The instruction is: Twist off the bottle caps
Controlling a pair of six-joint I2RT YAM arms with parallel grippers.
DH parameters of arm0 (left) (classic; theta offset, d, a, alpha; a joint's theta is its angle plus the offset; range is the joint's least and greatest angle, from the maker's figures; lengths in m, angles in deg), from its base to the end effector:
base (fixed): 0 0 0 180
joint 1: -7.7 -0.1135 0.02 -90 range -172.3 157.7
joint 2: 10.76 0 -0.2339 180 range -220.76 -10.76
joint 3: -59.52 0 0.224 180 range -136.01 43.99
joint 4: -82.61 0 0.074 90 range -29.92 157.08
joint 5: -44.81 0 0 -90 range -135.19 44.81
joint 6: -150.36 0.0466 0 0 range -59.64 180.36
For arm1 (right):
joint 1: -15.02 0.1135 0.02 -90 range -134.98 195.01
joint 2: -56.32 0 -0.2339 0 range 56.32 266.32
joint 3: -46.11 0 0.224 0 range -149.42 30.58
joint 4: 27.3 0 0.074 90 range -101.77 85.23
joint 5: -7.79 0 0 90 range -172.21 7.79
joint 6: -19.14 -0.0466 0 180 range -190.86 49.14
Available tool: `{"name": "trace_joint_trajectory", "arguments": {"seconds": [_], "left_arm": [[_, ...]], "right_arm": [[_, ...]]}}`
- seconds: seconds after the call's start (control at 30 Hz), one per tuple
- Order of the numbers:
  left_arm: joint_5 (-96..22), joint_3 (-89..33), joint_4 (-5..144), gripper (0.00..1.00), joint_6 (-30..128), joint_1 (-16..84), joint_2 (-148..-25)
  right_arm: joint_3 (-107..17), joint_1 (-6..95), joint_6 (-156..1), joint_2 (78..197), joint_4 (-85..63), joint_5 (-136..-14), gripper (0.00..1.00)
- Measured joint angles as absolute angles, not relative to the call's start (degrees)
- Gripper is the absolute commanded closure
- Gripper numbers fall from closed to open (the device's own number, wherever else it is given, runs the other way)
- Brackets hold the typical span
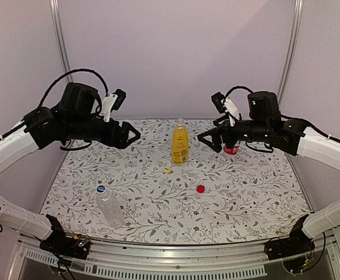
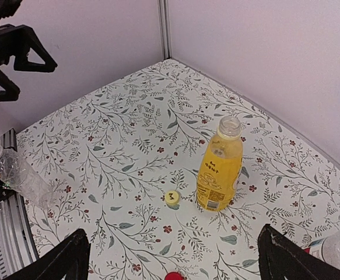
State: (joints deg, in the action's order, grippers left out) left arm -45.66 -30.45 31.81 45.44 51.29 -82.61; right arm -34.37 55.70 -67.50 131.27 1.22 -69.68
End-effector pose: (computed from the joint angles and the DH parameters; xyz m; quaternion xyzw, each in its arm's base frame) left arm 0.1897 -0.1801 0.3403 0.2153 0.8506 -0.2312 0.4202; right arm 0.2150 0.1981 0.3143 -0.3666 0.7458 0.2618 0.4908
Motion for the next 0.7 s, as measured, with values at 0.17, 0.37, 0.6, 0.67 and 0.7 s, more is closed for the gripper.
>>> {"name": "trace_joint_trajectory", "arguments": {"seconds": [0.17, 0.37, 0.6, 0.67, 0.7], "left_arm": [[-48.09, -30.01, 20.3, 0.16, 36.15, 55.1, -76.91], [-50.23, -27.69, 8.06, 0.17, 25.44, 62.99, -75.59], [-51.65, -24.83, -0.6, 0.22, 19.3, 64.45, -75.0], [-52.04, -23.96, -2.0, 0.24, 18.45, 64.52, -74.98], [-52.11, -23.52, -2.5, 0.27, 18.21, 64.54, -74.98]], "right_arm": [[-34.79, 55.7, -67.92, 133.24, 1.53, -69.66, 0.01], [-34.83, 55.7, -68.42, 134.84, 2.21, -69.61, 0.01], [-34.85, 55.7, -68.55, 136.02, 2.38, -69.15, 0.01], [-34.85, 55.7, -68.64, 136.06, 2.38, -68.96, 0.01], [-34.85, 55.7, -68.71, 136.06, 2.36, -68.83, 0.01]]}}
